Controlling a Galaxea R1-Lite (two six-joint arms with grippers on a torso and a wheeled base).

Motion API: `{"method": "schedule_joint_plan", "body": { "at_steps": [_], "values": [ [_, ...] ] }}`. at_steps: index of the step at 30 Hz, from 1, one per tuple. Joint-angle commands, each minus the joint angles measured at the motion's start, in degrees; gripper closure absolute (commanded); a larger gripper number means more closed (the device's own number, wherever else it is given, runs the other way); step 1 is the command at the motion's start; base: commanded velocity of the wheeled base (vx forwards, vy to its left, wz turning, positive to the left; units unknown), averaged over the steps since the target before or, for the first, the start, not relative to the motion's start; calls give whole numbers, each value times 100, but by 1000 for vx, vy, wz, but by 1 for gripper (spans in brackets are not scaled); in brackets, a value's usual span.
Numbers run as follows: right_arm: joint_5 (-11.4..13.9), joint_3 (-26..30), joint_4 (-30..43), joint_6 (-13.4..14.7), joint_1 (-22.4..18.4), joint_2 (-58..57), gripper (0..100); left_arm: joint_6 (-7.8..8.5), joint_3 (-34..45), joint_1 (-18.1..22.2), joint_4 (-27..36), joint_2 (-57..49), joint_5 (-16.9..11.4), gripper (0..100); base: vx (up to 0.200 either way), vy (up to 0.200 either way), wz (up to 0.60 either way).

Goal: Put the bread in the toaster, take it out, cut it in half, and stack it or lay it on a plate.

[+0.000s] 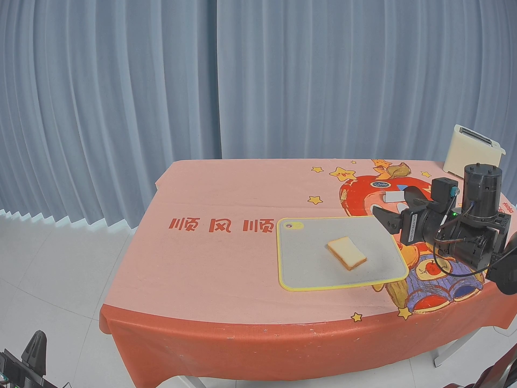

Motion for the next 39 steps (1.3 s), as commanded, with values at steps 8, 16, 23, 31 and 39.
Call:
{"method": "schedule_joint_plan", "body": {
  "at_steps": [8,16,23,31,39],
  "values": [
    [-10,53,-5,-1,406,105,0,-4,75,2,-1,-5,1,100,0,0,0],
    [-10,9,-5,8,388,-1,0,-4,75,2,-1,-5,1,100,0,0,0],
    [-1,-395,92,-1,380,-62,0,-4,75,2,-1,-5,1,100,0,0,0],
    [26,-712,206,16,415,131,0,-4,75,2,-1,-5,1,100,0,0,0],
    [61,-562,241,280,731,96,0,-4,75,2,-1,-5,1,100,0,0,0]
  ]
}}
